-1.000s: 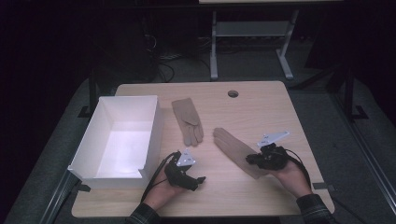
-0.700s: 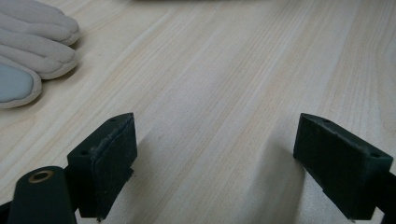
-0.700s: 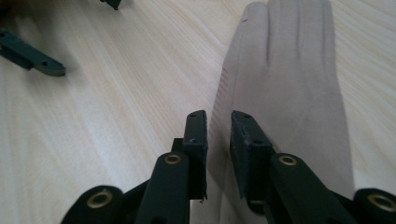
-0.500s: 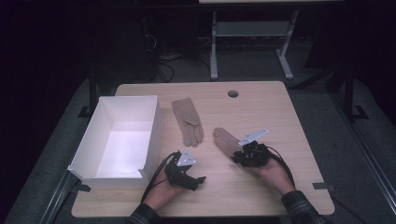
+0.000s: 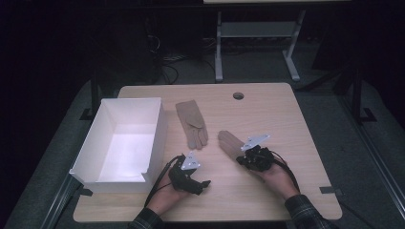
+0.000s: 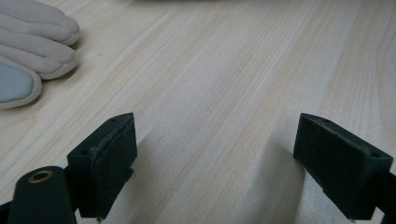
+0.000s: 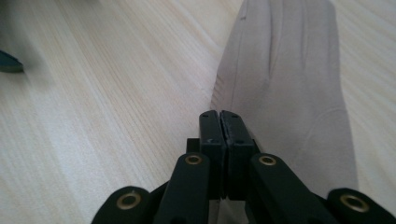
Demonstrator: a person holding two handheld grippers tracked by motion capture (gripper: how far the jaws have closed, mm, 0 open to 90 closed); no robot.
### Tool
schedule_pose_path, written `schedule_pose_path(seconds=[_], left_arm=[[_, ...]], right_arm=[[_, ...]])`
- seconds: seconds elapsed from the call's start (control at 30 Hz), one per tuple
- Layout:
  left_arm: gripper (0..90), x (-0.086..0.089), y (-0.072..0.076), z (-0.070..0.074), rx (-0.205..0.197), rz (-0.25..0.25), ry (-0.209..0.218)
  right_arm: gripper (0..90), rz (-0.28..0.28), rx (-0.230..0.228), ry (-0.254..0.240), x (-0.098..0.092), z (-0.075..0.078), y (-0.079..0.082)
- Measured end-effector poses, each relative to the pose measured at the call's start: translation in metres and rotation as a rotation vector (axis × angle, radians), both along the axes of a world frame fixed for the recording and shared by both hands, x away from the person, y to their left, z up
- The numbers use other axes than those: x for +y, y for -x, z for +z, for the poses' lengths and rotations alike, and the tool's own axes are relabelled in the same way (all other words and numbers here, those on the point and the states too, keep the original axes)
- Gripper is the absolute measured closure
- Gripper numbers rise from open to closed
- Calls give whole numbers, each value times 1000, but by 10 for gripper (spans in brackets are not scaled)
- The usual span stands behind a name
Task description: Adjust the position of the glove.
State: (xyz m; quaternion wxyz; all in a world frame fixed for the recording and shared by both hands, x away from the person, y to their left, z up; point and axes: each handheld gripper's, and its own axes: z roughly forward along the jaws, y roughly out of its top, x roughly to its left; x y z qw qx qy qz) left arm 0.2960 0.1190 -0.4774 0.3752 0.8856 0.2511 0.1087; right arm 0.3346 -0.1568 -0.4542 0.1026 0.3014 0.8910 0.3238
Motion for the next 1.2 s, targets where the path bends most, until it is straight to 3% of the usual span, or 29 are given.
schedule_pose_path(seconds=[0.2, 0.37, 0.5, 0.7, 1.0, 1.2], left_arm=[[128, 0, 0, 0, 1, 0, -1], [128, 0, 0, 0, 0, 3, 4], [128, 0, 0, 0, 1, 4, 5], [128, 0, 0, 0, 2, 4, 7], [128, 0, 0, 0, 6, 4, 4], [128, 0, 0, 0, 5, 4, 4]], right_arm=[[888, -24, -12, -79, -12, 18, 1], [888, -36, -9, -193, -29, 42, 8], [886, -28, -26, -245, -38, 52, 12], [884, -90, 15, -240, -56, 41, 3], [878, -173, 3, -198, -79, 29, -10], [859, -213, 26, -166, -88, 17, -17]])
